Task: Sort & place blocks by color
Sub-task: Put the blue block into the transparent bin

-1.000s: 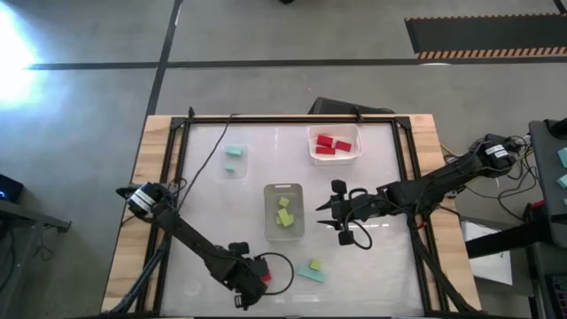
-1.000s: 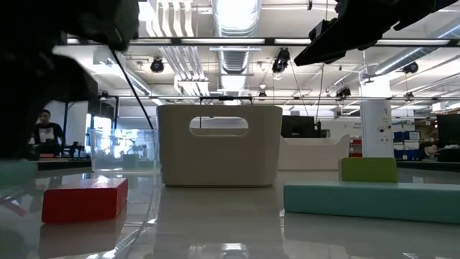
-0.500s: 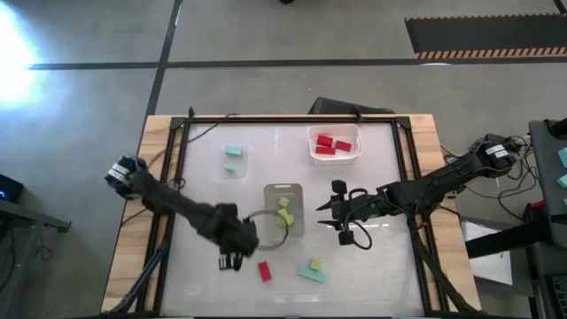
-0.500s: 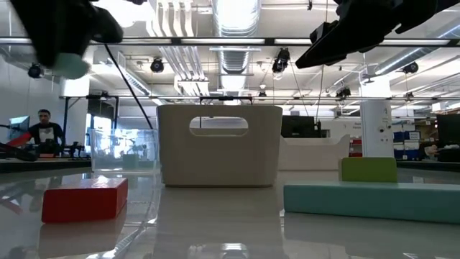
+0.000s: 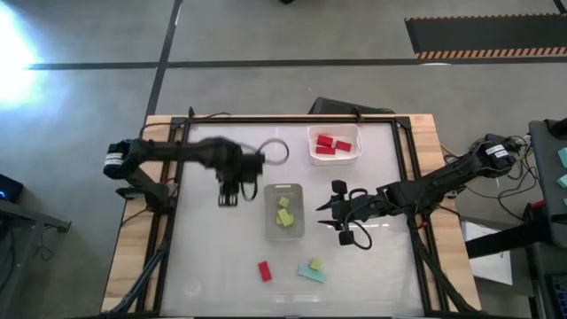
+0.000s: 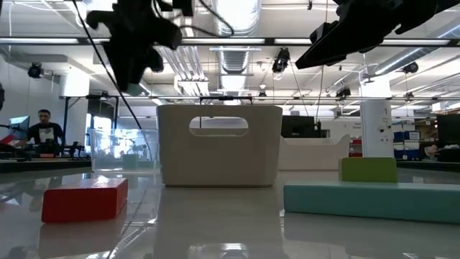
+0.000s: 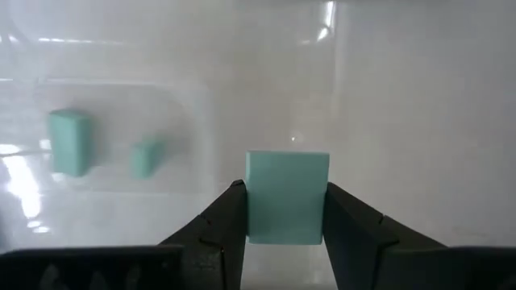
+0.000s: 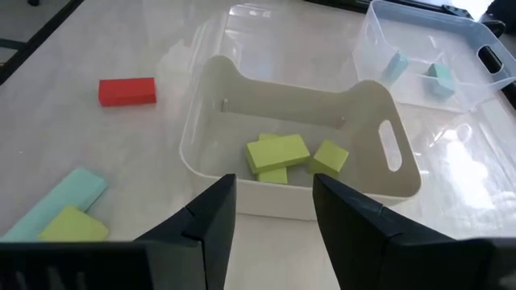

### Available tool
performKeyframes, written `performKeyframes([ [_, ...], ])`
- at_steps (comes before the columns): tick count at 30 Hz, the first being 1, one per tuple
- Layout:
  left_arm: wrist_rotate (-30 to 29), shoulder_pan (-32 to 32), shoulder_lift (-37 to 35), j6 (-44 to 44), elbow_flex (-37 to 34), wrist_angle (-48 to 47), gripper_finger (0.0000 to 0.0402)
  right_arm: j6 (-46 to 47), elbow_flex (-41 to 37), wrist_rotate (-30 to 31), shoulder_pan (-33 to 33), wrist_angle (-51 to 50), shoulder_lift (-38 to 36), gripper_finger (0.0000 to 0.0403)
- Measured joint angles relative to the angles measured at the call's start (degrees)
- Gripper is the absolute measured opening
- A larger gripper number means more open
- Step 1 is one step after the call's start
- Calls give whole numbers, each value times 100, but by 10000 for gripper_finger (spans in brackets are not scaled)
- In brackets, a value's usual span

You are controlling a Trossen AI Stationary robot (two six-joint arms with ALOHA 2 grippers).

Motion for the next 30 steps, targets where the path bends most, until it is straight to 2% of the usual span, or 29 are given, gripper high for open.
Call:
performKeyframes([
  [7, -230, 1436, 174, 1548, -94, 236, 113, 0, -8, 139, 0, -10, 0, 157],
  [14, -253, 2452, 390, 2442, -395, 1094, 113, 0, -23, 144, 0, -3, 0, 157],
  [21, -231, 2952, 767, 2940, -843, 1842, 113, -2, -39, 153, -7, -4, 0, 157],
  [30, -206, 3056, 1293, 3167, -1151, 2349, 113, -13, -40, 289, -7, -7, 0, 157],
])
